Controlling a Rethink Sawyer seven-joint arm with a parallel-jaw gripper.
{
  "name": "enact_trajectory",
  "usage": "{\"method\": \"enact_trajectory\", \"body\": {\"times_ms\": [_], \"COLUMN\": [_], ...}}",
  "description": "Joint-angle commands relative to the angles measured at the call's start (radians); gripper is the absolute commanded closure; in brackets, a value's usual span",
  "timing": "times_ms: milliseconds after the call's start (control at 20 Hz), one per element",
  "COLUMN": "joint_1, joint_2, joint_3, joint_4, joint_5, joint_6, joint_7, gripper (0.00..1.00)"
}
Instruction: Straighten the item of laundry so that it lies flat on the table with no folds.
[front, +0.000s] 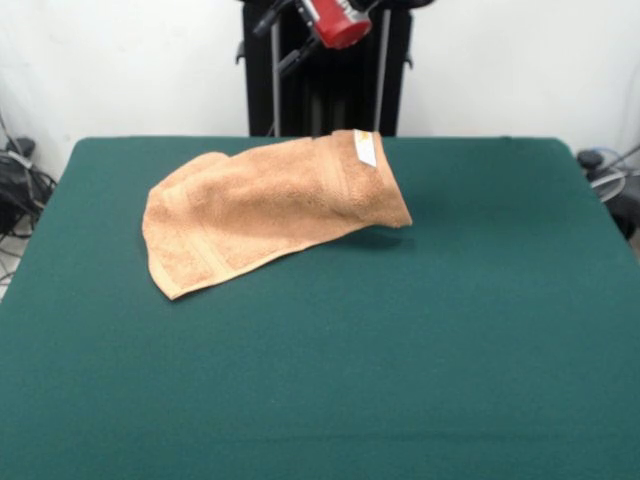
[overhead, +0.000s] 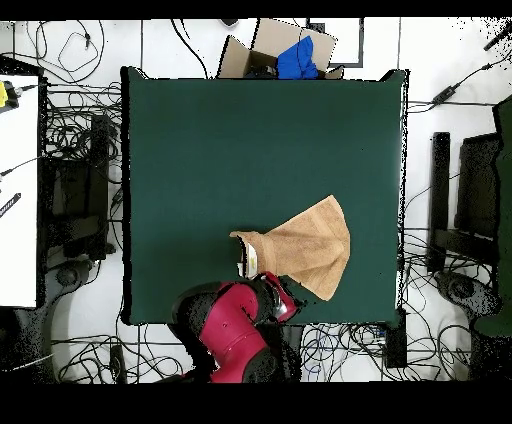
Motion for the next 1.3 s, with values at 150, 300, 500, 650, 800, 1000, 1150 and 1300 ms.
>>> {"method": "enact_trajectory", "body": {"times_ms": [150,300,500,650,800,1000,1150,1300], "joint_1": [-0.004,-0.011,-0.015,-0.018,-0.016,-0.017,-0.025,-0.046], "joint_2": [-0.015,-0.029,-0.043,-0.051,-0.057,-0.068,-0.08,-0.125], "joint_3": [0.119,0.129,0.13,0.133,0.134,0.15,0.169,0.208], "joint_4": [-0.116,-0.123,-0.128,-0.132,-0.141,-0.144,-0.14,-0.122], "joint_5": [0.065,0.068,0.065,0.063,0.063,0.072,0.08,0.092], "joint_6": [0.149,0.177,0.201,0.217,0.238,0.246,0.24,0.241], "joint_7": [0.342,0.345,0.346,0.346,0.35,0.362,0.359,0.346], "gripper": [0.0,0.0,0.0,0.0,0.0,0.0,0.0,0.0]}}
